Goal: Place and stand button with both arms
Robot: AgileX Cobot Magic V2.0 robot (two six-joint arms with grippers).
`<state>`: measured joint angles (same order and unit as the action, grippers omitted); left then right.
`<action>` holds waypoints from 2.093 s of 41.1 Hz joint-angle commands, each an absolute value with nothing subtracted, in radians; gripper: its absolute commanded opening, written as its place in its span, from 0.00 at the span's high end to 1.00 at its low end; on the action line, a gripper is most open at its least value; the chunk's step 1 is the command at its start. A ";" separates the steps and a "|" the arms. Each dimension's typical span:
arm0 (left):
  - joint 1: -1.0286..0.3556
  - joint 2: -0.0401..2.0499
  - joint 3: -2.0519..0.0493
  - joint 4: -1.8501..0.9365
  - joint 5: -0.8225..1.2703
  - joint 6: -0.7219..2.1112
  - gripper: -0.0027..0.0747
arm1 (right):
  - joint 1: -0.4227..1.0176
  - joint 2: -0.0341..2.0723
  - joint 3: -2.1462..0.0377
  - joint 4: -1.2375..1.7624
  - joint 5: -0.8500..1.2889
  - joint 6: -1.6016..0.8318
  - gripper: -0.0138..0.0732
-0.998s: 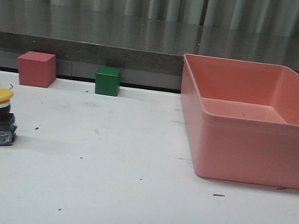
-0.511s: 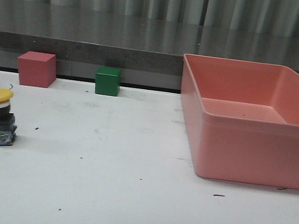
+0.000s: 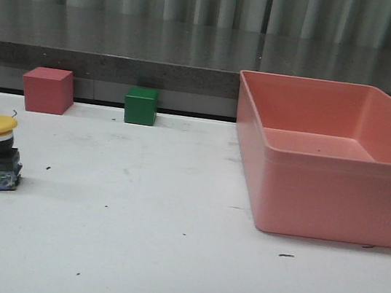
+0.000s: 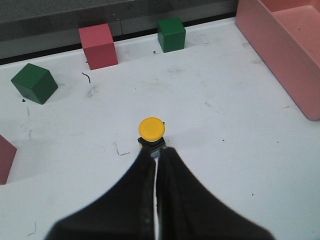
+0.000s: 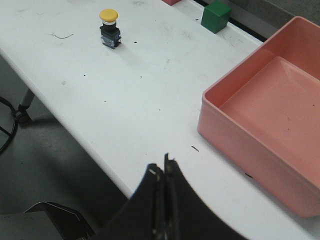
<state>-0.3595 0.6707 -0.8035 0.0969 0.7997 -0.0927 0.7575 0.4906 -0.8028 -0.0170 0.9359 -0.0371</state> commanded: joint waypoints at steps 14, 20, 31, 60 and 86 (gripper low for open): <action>-0.368 0.668 -0.832 0.102 0.743 -0.102 0.99 | 0.755 0.495 -0.827 -0.030 0.877 -0.044 0.98; -0.351 0.622 -0.796 0.094 0.711 -0.102 0.99 | 0.755 0.495 -0.827 -0.030 0.877 -0.044 0.98; -0.186 0.369 -0.470 0.086 0.357 -0.102 0.99 | 0.755 0.495 -0.827 -0.030 0.878 -0.044 0.98; -0.073 -0.028 0.023 -0.006 -0.053 -0.102 0.99 | 0.755 0.495 -0.827 -0.030 0.879 -0.044 0.98; -0.073 -0.026 0.023 -0.006 -0.053 -0.102 0.99 | 0.755 0.495 -0.827 -0.030 0.879 -0.044 0.98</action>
